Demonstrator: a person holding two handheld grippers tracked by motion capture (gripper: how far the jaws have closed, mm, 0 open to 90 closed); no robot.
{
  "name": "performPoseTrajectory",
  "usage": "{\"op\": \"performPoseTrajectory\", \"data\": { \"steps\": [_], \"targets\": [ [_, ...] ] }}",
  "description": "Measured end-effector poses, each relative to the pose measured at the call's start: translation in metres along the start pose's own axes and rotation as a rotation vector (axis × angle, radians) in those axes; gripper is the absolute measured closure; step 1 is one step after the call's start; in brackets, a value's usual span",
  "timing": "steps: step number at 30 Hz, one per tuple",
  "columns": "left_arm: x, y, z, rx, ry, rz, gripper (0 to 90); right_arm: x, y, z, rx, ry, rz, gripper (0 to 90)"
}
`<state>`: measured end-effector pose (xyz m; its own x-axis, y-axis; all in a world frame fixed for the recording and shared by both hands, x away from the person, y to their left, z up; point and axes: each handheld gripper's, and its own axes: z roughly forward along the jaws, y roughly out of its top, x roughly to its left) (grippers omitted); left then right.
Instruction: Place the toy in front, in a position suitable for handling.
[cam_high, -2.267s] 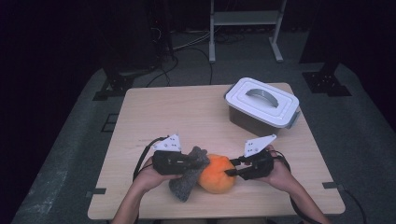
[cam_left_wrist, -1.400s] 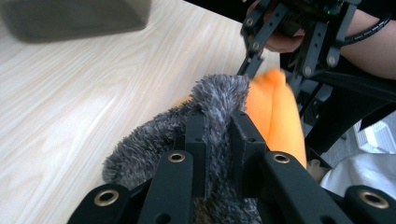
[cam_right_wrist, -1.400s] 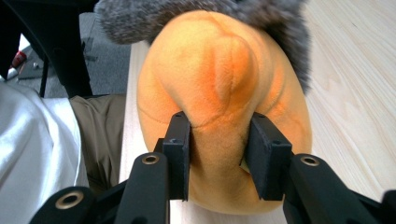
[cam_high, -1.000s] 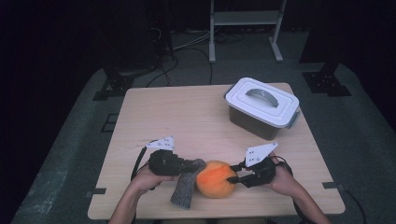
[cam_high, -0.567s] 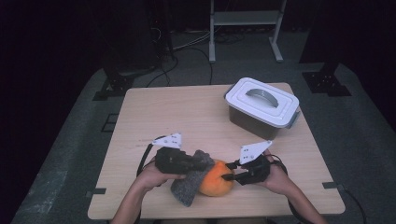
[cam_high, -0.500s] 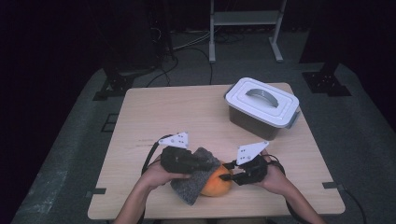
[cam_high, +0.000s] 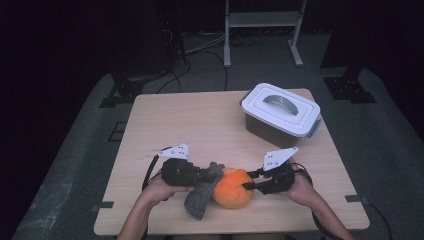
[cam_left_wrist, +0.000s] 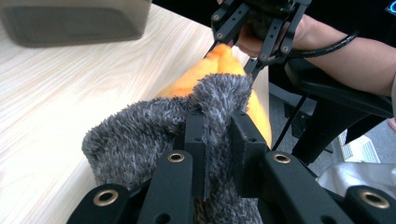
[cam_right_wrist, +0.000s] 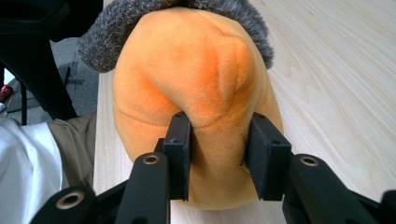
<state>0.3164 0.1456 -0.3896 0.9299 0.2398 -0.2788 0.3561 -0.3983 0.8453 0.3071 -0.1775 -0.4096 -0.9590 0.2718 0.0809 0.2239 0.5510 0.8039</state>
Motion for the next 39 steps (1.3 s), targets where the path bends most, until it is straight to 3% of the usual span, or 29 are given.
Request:
{"op": "performPoseTrajectory", "data": {
  "steps": [7,11,21,24,27,28,29,35,37,38,39],
  "targets": [
    [0.002,-0.008,-0.009,0.002,0.020,-0.012,78.8,-0.007,-0.003,-0.004,-0.007,-0.017,0.029,62.5],
    [0.002,-0.007,-0.004,0.004,0.018,-0.015,78.8,-0.008,-0.004,-0.004,-0.011,-0.019,0.043,62.7],
    [0.007,0.005,0.001,0.031,0.075,0.001,78.9,0.009,0.009,0.009,0.006,-0.014,0.005,62.8],
    [0.009,0.004,-0.001,0.036,0.091,0.000,78.9,0.007,0.009,0.009,-0.005,-0.011,0.013,56.3],
    [0.010,0.002,-0.002,0.031,0.095,-0.005,78.8,0.004,0.007,0.003,-0.029,-0.011,0.012,41.1],
    [0.010,0.001,-0.002,0.029,0.094,-0.005,78.8,0.004,0.007,0.003,-0.029,-0.011,0.012,41.1],
    [0.010,0.001,-0.002,0.030,0.089,-0.004,78.8,0.002,0.005,0.001,-0.016,-0.015,0.014,35.5],
    [0.010,0.000,-0.002,0.021,0.080,0.001,78.8,-0.006,0.004,0.006,-0.005,0.006,0.029,31.0],
    [0.011,0.000,-0.002,0.020,0.084,0.002,78.9,-0.006,0.004,0.008,-0.005,0.015,0.033,31.3],
    [0.011,-0.001,-0.003,0.019,0.089,-0.002,78.9,-0.007,0.005,0.012,-0.001,0.034,0.042,36.4],
    [0.012,-0.002,-0.004,0.018,0.094,-0.005,78.9,-0.006,0.008,0.016,0.005,0.048,0.049,53.0]
  ]
}}
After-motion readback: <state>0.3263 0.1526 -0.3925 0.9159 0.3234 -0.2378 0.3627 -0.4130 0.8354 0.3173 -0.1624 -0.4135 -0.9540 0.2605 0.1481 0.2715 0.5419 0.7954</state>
